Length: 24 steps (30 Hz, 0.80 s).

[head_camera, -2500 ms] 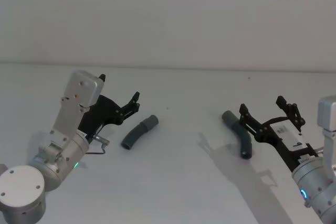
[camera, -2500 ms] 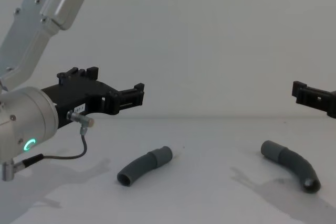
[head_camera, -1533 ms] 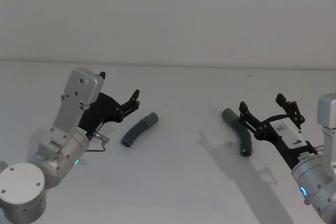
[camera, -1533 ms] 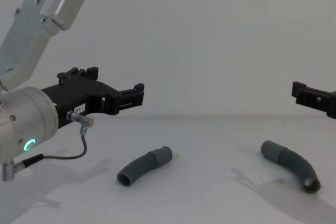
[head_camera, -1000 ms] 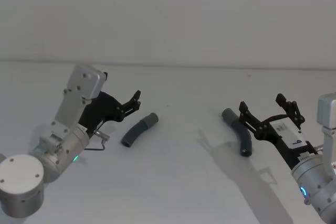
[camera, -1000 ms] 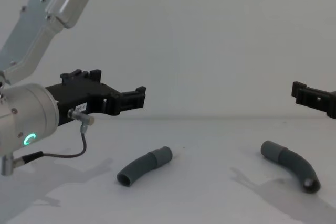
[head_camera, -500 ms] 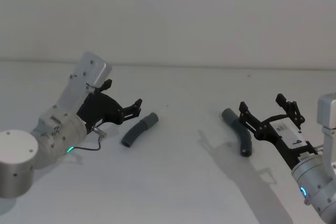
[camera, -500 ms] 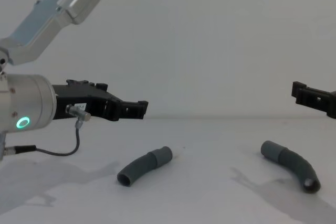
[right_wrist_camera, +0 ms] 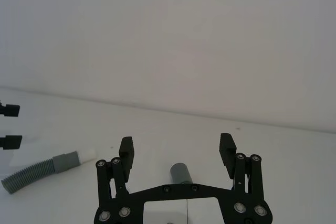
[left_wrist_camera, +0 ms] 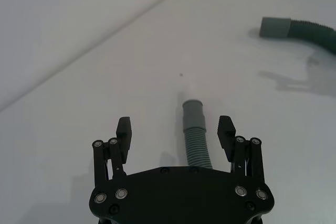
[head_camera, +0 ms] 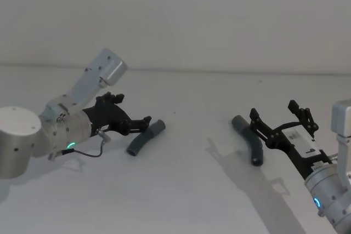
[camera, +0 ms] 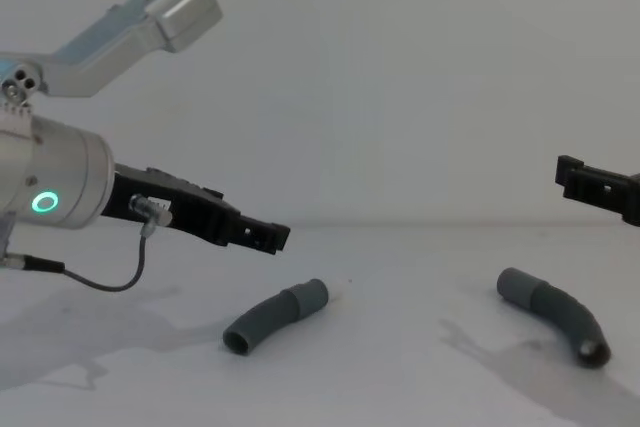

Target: Use both hands to pick up one end of the pipe from the table, align the ends, and insert them.

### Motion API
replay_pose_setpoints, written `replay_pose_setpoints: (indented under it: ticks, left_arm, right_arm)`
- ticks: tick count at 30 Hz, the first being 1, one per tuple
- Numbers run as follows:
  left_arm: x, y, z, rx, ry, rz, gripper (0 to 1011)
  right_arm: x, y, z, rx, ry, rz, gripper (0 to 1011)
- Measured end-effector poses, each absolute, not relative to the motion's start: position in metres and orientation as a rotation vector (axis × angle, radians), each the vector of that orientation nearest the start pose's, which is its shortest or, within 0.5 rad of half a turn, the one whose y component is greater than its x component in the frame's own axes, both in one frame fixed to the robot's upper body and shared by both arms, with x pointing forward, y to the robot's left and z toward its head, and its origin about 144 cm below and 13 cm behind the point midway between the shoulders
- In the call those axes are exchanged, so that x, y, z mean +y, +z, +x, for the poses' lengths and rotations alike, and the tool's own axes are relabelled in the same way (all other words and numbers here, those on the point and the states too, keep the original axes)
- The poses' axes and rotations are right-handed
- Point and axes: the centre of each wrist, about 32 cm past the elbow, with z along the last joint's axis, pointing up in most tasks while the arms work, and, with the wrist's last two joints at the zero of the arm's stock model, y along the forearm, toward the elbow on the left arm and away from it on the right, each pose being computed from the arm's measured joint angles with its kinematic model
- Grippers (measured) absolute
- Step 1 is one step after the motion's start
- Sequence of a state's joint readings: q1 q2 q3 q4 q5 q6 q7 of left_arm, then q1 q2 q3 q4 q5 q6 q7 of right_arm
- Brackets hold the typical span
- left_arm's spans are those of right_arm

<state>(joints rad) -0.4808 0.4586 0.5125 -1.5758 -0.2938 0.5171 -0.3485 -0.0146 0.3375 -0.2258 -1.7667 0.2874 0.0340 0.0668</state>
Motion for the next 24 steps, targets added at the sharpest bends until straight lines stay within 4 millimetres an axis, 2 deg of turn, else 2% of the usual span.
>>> replay_pose_setpoints:
  ticks: [13, 24]
  left_arm:
    - [0.208, 1.277, 0.562, 0.015, 0.780, 0.524, 1000]
    - [0.202, 1.275, 0.571, 0.041, 0.759, 0.565, 1000]
  right_arm:
    - [-0.237, 1.189, 0.443, -0.075, -1.229, 0.026, 1001]
    - [-0.237, 1.189, 0.443, -0.075, -1.229, 0.026, 1001]
